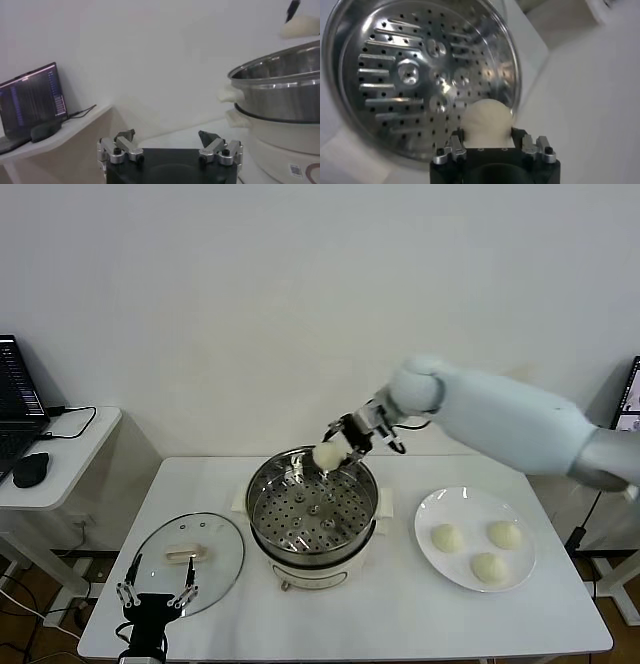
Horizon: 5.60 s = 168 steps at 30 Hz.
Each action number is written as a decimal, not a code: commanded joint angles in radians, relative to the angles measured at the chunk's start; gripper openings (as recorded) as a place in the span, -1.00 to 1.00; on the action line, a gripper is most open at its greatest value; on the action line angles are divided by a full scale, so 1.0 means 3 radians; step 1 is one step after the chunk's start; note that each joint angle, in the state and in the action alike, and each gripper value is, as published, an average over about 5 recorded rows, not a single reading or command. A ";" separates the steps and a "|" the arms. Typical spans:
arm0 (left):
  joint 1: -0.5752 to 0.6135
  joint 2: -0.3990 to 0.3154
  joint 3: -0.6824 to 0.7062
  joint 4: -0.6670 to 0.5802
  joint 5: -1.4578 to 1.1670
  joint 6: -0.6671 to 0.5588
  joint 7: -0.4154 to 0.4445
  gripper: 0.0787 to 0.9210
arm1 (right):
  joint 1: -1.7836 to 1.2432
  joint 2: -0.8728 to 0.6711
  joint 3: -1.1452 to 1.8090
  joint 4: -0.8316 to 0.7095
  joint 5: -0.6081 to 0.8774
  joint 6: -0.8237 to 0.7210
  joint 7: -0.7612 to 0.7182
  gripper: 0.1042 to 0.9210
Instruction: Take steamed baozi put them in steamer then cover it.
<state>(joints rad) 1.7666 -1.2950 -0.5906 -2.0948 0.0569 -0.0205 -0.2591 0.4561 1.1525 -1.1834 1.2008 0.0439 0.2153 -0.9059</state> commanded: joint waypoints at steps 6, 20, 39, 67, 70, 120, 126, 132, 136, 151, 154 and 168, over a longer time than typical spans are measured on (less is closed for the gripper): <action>-0.0032 -0.0007 -0.0003 0.0020 -0.0010 -0.0004 -0.0002 0.77 | -0.0040 0.0463 -0.0183 -0.0350 -0.0770 0.0623 0.0048 0.20; -0.0060 -0.0014 0.0008 0.0029 -0.0011 -0.0008 -0.0005 0.77 | -0.0195 0.0537 -0.0095 -0.0571 -0.1293 0.0902 0.0182 0.34; -0.0066 0.0055 0.0000 -0.0032 -0.0065 -0.0002 -0.0002 0.77 | 0.0760 -0.1031 -0.0284 0.1163 0.1050 -0.2098 -0.0240 0.76; -0.0112 0.0107 -0.0010 -0.0015 -0.0132 0.0003 0.0006 0.77 | -0.1072 -0.2472 0.0624 0.1373 -0.0171 -0.1882 -0.0381 0.76; -0.0114 0.0099 -0.0011 -0.0005 -0.0124 0.0005 0.0008 0.77 | -0.1320 -0.2346 0.0819 0.1196 -0.0284 -0.1848 -0.0383 0.76; -0.0121 0.0067 -0.0037 0.0041 -0.0114 0.0000 0.0010 0.77 | -0.1649 -0.1494 0.1168 0.0261 -0.0526 -0.1693 -0.0434 -0.05; -0.0116 0.0065 -0.0032 0.0029 -0.0109 0.0000 0.0011 0.77 | -0.1290 -0.1739 0.1064 0.0547 -0.0302 -0.1744 -0.0487 -0.02; -0.0118 0.0086 -0.0034 0.0003 -0.0113 0.0003 0.0019 0.77 | -0.0547 -0.1975 0.0740 0.0784 0.0115 -0.1811 -0.0539 -0.01; -0.0125 0.0095 -0.0035 0.0001 -0.0122 0.0001 0.0022 0.77 | 0.0171 -0.1959 0.0359 0.0907 0.0524 -0.1894 -0.0538 -0.01; -0.0213 0.0106 -0.0035 0.0049 -0.0137 0.0002 0.0024 0.77 | 0.0978 -0.0575 -0.0294 0.1199 0.1910 -0.2729 0.0071 0.01; -0.0223 0.0094 -0.0040 0.0051 -0.0136 0.0002 0.0022 0.77 | 0.0776 -0.0245 -0.0250 0.1067 0.1971 -0.2833 0.0178 0.01; -0.0239 0.0056 -0.0057 0.0067 -0.0142 -0.0006 0.0017 0.77 | 0.0145 0.0364 -0.0206 0.0652 0.1921 -0.3136 0.0461 0.01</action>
<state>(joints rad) 1.6948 -1.2789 -0.6084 -2.0747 0.0145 -0.0224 -0.2539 0.5473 1.1595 -1.2339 1.4300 0.5840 -0.6722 -0.8079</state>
